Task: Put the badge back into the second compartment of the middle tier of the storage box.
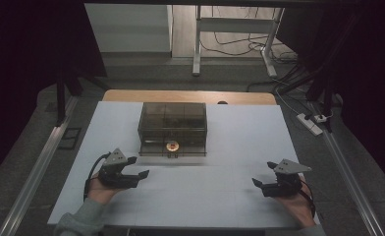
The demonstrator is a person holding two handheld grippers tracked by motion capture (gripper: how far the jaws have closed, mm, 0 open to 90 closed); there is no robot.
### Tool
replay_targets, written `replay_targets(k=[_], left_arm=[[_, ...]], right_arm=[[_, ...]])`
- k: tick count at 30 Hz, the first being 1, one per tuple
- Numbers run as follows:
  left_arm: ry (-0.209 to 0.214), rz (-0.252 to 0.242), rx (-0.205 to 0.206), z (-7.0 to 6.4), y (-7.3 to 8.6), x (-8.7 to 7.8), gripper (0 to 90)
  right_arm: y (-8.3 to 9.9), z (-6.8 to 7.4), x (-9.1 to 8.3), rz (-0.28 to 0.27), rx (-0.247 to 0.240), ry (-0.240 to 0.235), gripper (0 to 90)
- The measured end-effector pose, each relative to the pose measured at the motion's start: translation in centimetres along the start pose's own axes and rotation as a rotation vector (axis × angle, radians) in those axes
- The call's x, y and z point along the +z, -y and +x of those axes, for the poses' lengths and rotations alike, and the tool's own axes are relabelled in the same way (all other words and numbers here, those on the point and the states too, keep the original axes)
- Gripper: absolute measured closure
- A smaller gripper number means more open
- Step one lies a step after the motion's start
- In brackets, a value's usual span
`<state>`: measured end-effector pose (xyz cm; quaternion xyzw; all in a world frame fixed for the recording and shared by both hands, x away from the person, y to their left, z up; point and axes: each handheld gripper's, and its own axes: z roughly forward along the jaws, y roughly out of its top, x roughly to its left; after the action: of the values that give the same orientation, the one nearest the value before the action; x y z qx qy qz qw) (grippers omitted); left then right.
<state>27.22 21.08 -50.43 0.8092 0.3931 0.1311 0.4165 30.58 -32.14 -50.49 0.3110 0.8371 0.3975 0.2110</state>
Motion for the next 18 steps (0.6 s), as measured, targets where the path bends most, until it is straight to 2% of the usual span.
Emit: replay_targets(k=[10,18], left_arm=[[-0.012,0.032,-0.047,0.7,2.2,-0.8,25.4],[-0.012,0.036,-0.055,0.9,2.6,-1.0,25.1]], right_arm=[[0.0,0.0,0.0,0.001,-0.007,-0.002,14.5],[0.1,0.0,0.0,0.004,-0.013,-0.001,14.5]])
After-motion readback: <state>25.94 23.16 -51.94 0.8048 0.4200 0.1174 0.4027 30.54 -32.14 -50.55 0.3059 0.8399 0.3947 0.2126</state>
